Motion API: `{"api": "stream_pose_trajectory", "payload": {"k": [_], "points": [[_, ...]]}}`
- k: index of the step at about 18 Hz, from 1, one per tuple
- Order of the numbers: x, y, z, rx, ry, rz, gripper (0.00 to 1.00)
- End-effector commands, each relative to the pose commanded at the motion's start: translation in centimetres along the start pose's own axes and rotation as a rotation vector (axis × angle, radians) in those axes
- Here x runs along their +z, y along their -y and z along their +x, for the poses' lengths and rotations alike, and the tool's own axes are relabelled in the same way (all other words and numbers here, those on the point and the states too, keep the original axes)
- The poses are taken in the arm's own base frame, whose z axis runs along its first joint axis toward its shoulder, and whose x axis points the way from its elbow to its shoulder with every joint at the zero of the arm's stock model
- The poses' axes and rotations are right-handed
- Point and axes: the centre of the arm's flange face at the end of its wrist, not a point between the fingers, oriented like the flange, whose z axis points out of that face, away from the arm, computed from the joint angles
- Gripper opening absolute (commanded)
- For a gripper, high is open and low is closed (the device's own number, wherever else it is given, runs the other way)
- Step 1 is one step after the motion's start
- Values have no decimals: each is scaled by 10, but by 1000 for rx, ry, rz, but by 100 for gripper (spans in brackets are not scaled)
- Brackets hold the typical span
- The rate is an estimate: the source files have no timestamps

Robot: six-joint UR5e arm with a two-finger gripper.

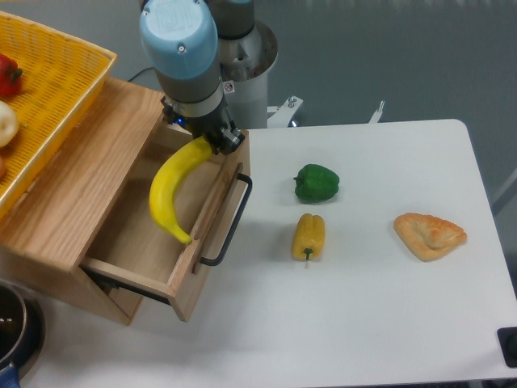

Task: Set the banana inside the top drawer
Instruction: 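Lower the banana down into the open drawer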

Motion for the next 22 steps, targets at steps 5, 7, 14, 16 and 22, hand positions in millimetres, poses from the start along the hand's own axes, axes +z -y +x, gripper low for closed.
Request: {"api": "stream_pose_trajectory", "payload": {"k": [5, 7, 14, 16, 22], "points": [[0, 6, 5, 2, 10, 6, 34], [1, 7, 4, 2, 9, 5, 34], [10, 14, -2, 3, 5, 0, 34], [12, 16, -2, -8, 2, -3, 34], [20, 34, 2, -29, 18, 6, 34]]}}
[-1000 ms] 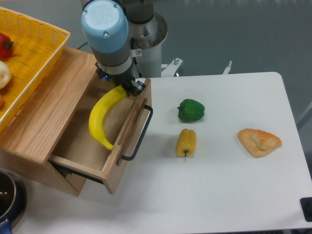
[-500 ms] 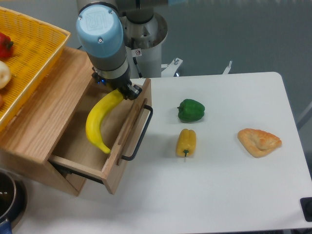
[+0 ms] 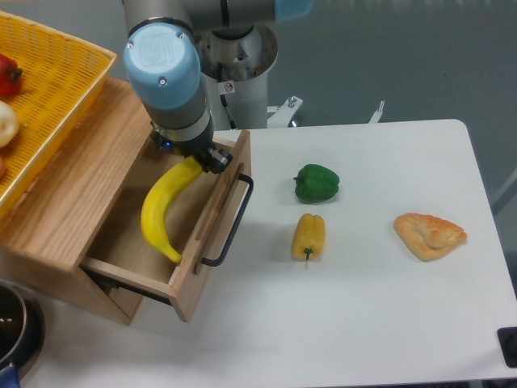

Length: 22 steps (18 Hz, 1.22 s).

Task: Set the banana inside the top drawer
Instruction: 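Lower the banana down into the open drawer, then lower the banana onto the drawer bottom and open the gripper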

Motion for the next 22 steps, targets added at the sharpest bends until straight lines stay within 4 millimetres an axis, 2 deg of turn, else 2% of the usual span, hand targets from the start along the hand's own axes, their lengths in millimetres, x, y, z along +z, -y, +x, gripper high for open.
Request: {"api": "stream_pose_trajectory", "payload": {"k": [6, 13, 22], "points": [[7, 3, 2, 3, -6, -13, 34], [7, 2, 2, 5, -4, -15, 34], [1, -1, 12, 29, 10, -10, 34]]}}
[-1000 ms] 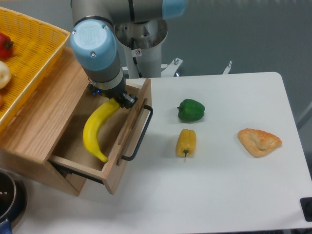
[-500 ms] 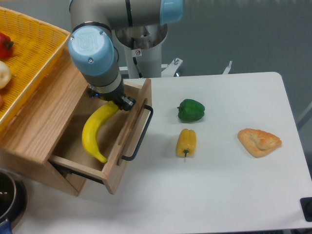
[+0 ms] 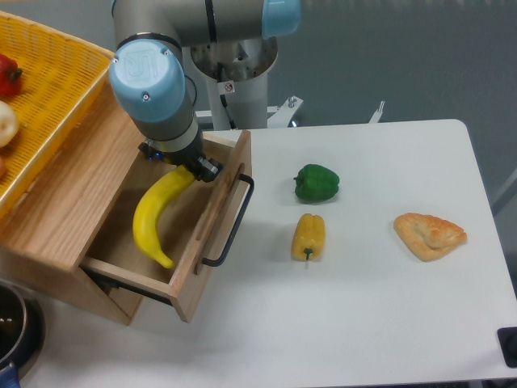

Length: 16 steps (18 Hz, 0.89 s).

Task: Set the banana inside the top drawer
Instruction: 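Lower the banana onto the drawer bottom and open the gripper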

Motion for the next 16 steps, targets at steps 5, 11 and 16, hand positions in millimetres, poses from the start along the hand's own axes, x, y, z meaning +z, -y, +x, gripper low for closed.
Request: {"api": "stream_pose_trajectory", "payload": {"k": [5, 11, 16], "points": [[3, 1, 2, 2, -4, -5, 38], [7, 1, 1, 8, -7, -10, 49], [6, 1, 2, 11, -6, -9, 54]]}}
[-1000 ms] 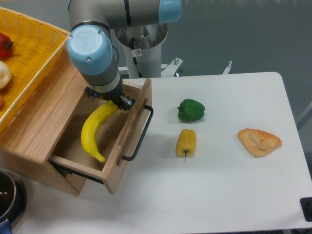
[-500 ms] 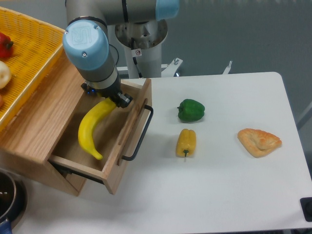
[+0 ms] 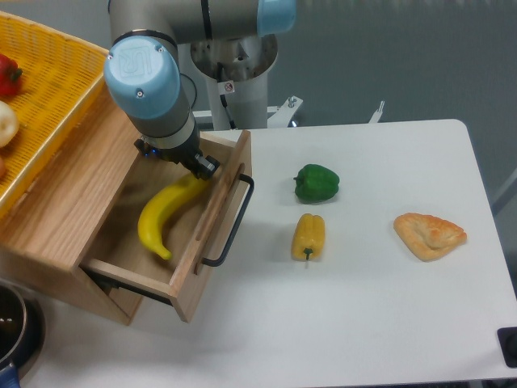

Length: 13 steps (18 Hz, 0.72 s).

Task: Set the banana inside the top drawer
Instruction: 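Lower the banana onto the drawer bottom and open the gripper, then raise the open gripper up out of the drawer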

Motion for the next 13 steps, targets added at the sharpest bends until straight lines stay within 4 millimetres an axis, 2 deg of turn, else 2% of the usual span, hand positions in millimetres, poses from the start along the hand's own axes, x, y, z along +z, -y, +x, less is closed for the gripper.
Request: {"api": "stream_pose_trajectory", "payload": {"k": [2, 3, 4, 5, 8, 13], "points": [[-2, -1, -1, 4, 0, 6, 58], [-3, -1, -2, 7, 1, 9, 68], [-6, -2, -2, 12, 7, 15, 91], [-9, -2, -5, 20, 17, 26, 97], [-24, -10, -3, 20, 47, 66, 98], [-36, -18, -1, 13, 59, 94, 99]]}}
